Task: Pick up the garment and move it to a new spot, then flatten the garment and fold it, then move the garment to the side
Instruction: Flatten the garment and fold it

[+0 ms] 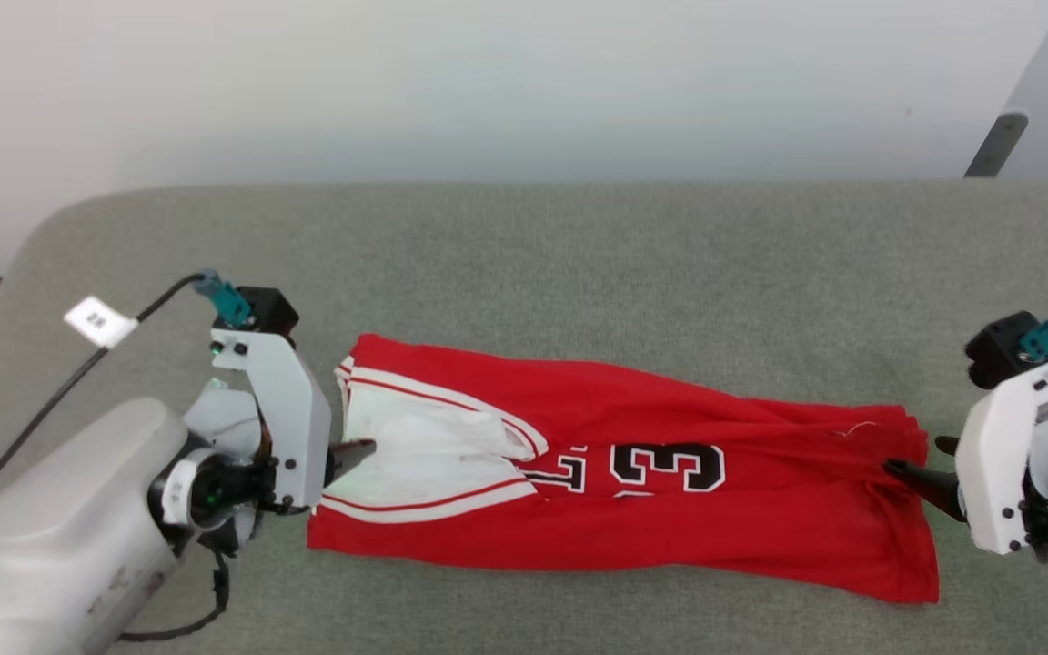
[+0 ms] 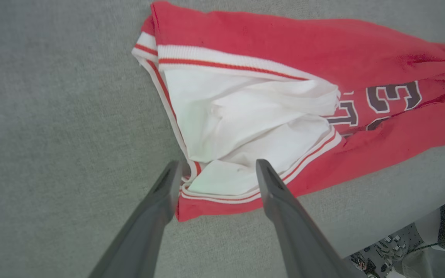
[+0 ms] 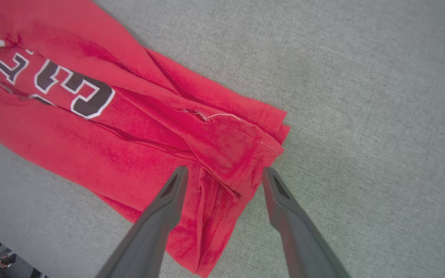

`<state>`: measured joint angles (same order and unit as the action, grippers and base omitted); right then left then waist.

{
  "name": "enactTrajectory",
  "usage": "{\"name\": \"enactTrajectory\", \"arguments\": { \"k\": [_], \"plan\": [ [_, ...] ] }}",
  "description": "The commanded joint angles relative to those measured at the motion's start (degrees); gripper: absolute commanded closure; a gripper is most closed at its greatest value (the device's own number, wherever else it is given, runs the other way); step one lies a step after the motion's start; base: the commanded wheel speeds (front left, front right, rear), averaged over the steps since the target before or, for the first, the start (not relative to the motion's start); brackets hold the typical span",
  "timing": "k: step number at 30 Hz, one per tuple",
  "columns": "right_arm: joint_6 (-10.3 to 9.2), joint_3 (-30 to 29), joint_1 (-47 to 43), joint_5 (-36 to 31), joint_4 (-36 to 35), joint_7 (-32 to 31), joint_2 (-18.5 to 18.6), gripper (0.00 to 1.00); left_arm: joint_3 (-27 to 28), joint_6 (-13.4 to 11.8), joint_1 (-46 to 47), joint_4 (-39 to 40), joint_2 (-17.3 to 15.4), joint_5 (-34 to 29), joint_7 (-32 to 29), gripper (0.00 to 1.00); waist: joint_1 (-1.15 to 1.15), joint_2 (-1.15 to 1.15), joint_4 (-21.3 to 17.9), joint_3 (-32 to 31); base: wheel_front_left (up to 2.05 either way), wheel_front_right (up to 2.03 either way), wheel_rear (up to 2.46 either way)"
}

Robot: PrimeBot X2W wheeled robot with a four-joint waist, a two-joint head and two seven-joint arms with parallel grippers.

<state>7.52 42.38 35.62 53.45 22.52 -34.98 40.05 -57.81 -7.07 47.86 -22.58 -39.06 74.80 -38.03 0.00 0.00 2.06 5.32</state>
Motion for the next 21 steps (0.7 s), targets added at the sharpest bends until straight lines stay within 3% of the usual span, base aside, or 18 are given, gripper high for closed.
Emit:
{"name": "enactTrajectory", "arguments": {
  "k": [1,9,14,16,21],
  "plan": [
    [-0.06,-1.7,-1.9,1.5,-0.6,0.8,0.5,0.0,0.5,0.0,-1.5,1.3,-0.7,-1.0,2.6,0.0,0.0,0.0,0.5,-2.8,0.0,0.0,0.0],
    [-0.06,-9.1,-7.3,3.4,1.6,1.9,0.1,0.0,4.0,0.1,-7.2,7.9,-4.3,-5.4,19.8,0.0,0.0,0.0,1.1,-5.9,0.0,0.0,0.0],
    [-0.06,-14.0,-10.1,3.5,4.3,0.5,-1.5,0.0,7.3,-2.1,-12.6,11.3,-6.2,-7.5,32.7,0.0,0.0,0.0,1.8,-6.4,0.0,0.0,0.0],
    [-0.06,-15.2,-10.7,3.8,4.9,0.2,-2.1,0.0,7.6,-2.7,-13.5,12.0,-6.7,-8.6,35.2,0.0,0.0,0.0,2.0,-6.4,0.0,0.0,0.0],
    [-0.06,-19.3,-12.2,2.5,7.9,-1.5,-3.6,0.0,10.9,-6.5,-19.3,14.2,-7.6,-9.8,46.9,0.0,0.0,0.0,3.2,-5.9,0.0,0.0,0.0]
  ]
}}
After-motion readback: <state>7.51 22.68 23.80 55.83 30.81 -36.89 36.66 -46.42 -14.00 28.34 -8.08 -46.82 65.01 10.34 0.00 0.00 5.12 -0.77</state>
